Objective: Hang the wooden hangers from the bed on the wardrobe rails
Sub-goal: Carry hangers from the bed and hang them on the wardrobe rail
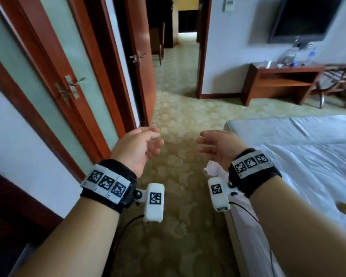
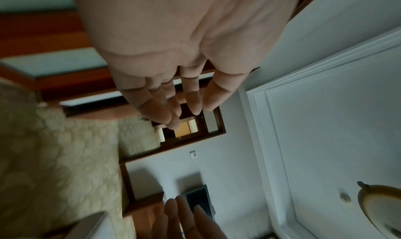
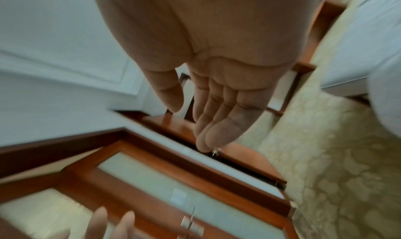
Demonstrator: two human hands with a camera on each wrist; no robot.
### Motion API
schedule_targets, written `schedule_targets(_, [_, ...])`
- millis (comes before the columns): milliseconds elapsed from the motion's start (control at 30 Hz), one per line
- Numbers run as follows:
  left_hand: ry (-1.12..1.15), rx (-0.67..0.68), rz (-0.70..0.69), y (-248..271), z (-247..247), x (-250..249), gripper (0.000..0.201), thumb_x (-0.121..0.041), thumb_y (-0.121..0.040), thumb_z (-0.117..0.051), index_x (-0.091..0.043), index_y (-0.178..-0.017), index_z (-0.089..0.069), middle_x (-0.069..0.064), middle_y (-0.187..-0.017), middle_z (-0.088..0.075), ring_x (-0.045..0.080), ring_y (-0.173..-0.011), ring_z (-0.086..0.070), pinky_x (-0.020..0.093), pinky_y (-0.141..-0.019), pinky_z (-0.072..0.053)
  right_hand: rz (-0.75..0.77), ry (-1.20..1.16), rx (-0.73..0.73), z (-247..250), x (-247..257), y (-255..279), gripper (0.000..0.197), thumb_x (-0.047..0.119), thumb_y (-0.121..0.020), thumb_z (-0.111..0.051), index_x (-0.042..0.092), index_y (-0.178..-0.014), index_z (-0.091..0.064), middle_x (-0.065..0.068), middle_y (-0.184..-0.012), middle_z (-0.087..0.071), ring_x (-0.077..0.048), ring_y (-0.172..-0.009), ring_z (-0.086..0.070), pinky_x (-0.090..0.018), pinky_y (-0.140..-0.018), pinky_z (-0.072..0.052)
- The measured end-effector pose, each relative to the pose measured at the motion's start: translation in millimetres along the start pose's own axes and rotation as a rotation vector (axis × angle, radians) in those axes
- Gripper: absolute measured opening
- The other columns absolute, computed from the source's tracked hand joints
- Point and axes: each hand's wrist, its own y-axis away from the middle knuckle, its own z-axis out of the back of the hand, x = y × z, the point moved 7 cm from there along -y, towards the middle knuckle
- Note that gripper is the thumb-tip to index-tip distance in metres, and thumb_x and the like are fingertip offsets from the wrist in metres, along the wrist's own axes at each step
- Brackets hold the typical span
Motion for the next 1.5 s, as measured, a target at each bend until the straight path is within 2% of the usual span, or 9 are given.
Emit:
schedule_targets(100, [0.039, 0.109, 0.103, -31, -36, 32, 0.015, -0.003, -0.093, -0.057, -0.011, -0.098, -0.069, 0.006, -0.092, -0.069, 0.02, -0.081, -0.07, 0.027, -0.062, -0.051, 0.007, -0.072, -0.183, 53, -6, -4, 0.028, 0.016, -0.093, -0.062, 0.001, -0.117, -0.061, -0.013, -0.092, -0.068, -0.026, -0.069, -0.064, -0.032, -0.059, -0.055])
schedule_targets(267, [0.018, 0.263, 0.3, -60, -105, 94, 0.014, -0.008, -0.093, -0.057, -0.015, -0.095, -0.069, 0.0, -0.082, -0.068, 0.015, -0.072, -0.068, 0.025, -0.058, -0.05, -0.045, -0.127, -0.458, 141, -37, 23, 0.016, 0.017, -0.095, -0.059, 0.008, -0.107, -0.064, -0.013, -0.1, -0.069, -0.029, -0.078, -0.067, -0.034, -0.066, -0.056])
schedule_targets(600, [-0.174, 0.616, 0.568, -10, -303, 188, 0.009, -0.008, -0.092, -0.056, -0.013, -0.091, -0.063, 0.003, -0.082, -0.064, 0.018, -0.072, -0.064, 0.026, -0.06, -0.047, -0.06, -0.516, -0.97, 337, -94, 136, 0.011, 0.018, -0.096, -0.056, 0.009, -0.099, -0.061, -0.013, -0.096, -0.063, -0.033, -0.089, -0.061, -0.042, -0.091, -0.053])
schedule_targets(767, [-0.292, 0.751, 0.674, 18, -395, 242, 0.007, -0.009, -0.09, -0.058, -0.012, -0.093, -0.064, 0.004, -0.085, -0.063, 0.019, -0.078, -0.064, 0.028, -0.066, -0.049, -0.091, -0.671, -1.147, 423, -137, 171, 0.013, 0.019, -0.092, -0.057, 0.011, -0.101, -0.061, -0.009, -0.09, -0.06, -0.026, -0.077, -0.06, -0.034, -0.069, -0.052])
schedule_targets(1000, [-0.463, 0.766, 0.759, 40, -535, 336, 0.005, -0.009, -0.092, -0.057, -0.011, -0.094, -0.062, 0.005, -0.084, -0.061, 0.019, -0.076, -0.062, 0.028, -0.067, -0.047, -0.206, -0.905, -1.289, 549, -216, 186, 0.026, 0.02, -0.095, -0.054, 0.007, -0.117, -0.056, -0.015, -0.11, -0.058, -0.031, -0.103, -0.059, -0.039, -0.079, -0.051])
schedule_targets(1133, [-0.564, 0.742, 0.791, 46, -605, 400, 0.005, -0.01, -0.094, -0.057, -0.011, -0.092, -0.061, 0.006, -0.086, -0.059, 0.02, -0.078, -0.062, 0.028, -0.067, -0.049, -0.295, -0.968, -1.394, 620, -258, 190, 0.024, 0.021, -0.096, -0.053, 0.004, -0.113, -0.056, -0.011, -0.098, -0.059, -0.027, -0.086, -0.061, -0.038, -0.075, -0.052])
schedule_targets(1267, [-0.65, 0.679, 0.862, 49, -636, 461, 0.008, -0.009, -0.094, -0.057, -0.006, -0.1, -0.061, 0.01, -0.094, -0.06, 0.023, -0.085, -0.062, 0.029, -0.068, -0.051, -0.425, -0.992, -1.5, 675, -295, 197, 0.024, 0.019, -0.097, -0.05, 0.003, -0.115, -0.053, -0.01, -0.11, -0.059, -0.025, -0.087, -0.063, -0.038, -0.08, -0.056])
schedule_targets(1367, [-0.706, 0.647, 0.894, 46, -654, 496, 0.01, -0.009, -0.095, -0.056, -0.006, -0.103, -0.061, 0.01, -0.095, -0.06, 0.022, -0.084, -0.062, 0.029, -0.067, -0.051, -0.477, -1.014, -1.54, 706, -319, 193, 0.023, 0.02, -0.094, -0.051, 0.004, -0.11, -0.054, -0.009, -0.107, -0.059, -0.02, -0.064, -0.058, -0.033, -0.064, -0.056])
schedule_targets(1500, [-0.796, 0.6, 0.921, 41, -665, 541, 0.009, -0.009, -0.096, -0.055, -0.006, -0.102, -0.059, 0.01, -0.093, -0.06, 0.021, -0.08, -0.062, 0.028, -0.066, -0.052, -0.644, -0.966, -1.593, 732, -350, 194, 0.011, 0.021, -0.089, -0.053, 0.013, -0.095, -0.057, -0.012, -0.086, -0.056, -0.026, -0.076, -0.065, -0.039, -0.08, -0.058])
